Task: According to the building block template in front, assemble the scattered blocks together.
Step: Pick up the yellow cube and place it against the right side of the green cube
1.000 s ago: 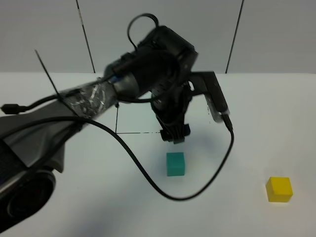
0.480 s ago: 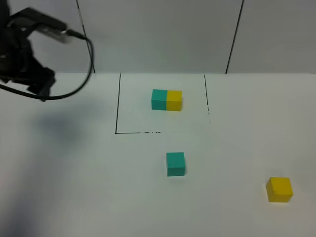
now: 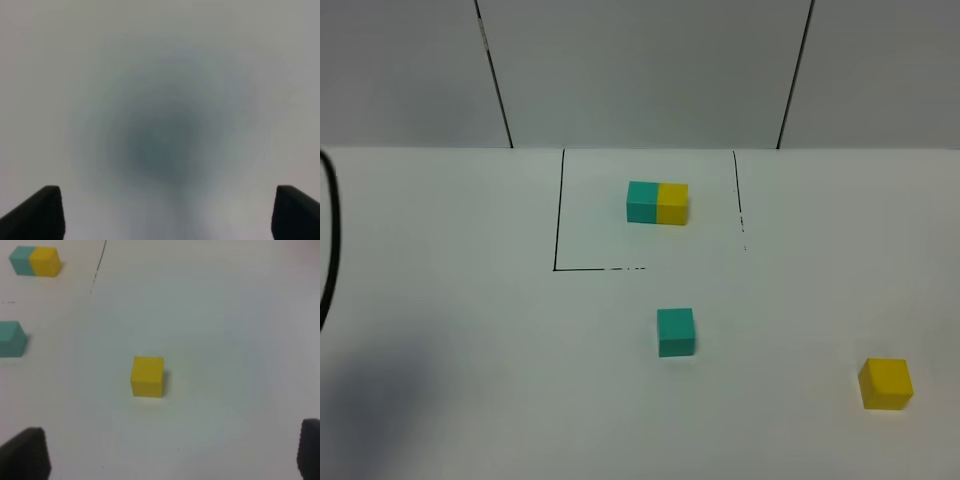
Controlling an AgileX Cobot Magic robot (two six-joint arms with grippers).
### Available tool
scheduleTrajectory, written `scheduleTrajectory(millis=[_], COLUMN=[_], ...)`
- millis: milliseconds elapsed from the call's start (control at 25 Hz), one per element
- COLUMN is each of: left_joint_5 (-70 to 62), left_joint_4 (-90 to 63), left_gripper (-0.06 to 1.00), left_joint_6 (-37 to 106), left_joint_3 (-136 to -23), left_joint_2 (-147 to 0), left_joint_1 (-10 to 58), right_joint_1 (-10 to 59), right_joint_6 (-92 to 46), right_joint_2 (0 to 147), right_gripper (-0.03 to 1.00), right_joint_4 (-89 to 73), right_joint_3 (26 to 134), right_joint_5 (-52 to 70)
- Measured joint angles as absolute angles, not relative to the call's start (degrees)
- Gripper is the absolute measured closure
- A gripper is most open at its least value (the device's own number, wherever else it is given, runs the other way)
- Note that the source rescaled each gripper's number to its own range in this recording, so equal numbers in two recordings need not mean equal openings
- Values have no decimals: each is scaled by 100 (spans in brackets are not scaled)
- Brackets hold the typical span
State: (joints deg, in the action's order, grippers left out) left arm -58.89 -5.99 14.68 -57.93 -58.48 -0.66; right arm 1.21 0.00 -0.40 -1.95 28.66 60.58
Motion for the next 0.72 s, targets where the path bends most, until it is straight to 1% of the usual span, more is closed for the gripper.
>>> scheduleTrajectory(millis=[200,360,520,720], left_joint_5=[-5885,-6066,-6125,-6249], left_joint_4=[-610,-656,-781,-831], left_gripper=[-1,1,3,6], left_joint_6=[1178,1049,949,937], left_joint_3=[-4823,-4261,-3819,-3694], left_joint_2=[-3630,-2340,-1541,-898], left_joint_1=[-39,-32,-31,-26], right_joint_1=[121,121,121,121], right_joint_6=[0,0,0,0], right_joint_2=[-40,-40,-40,-40], right_gripper=[-3,-3,-3,-3], right_joint_4=[-195,-195,-195,-195], right_joint_3=[2866,2866,2866,2866], right_joint_5=[6058,6058,6058,6058])
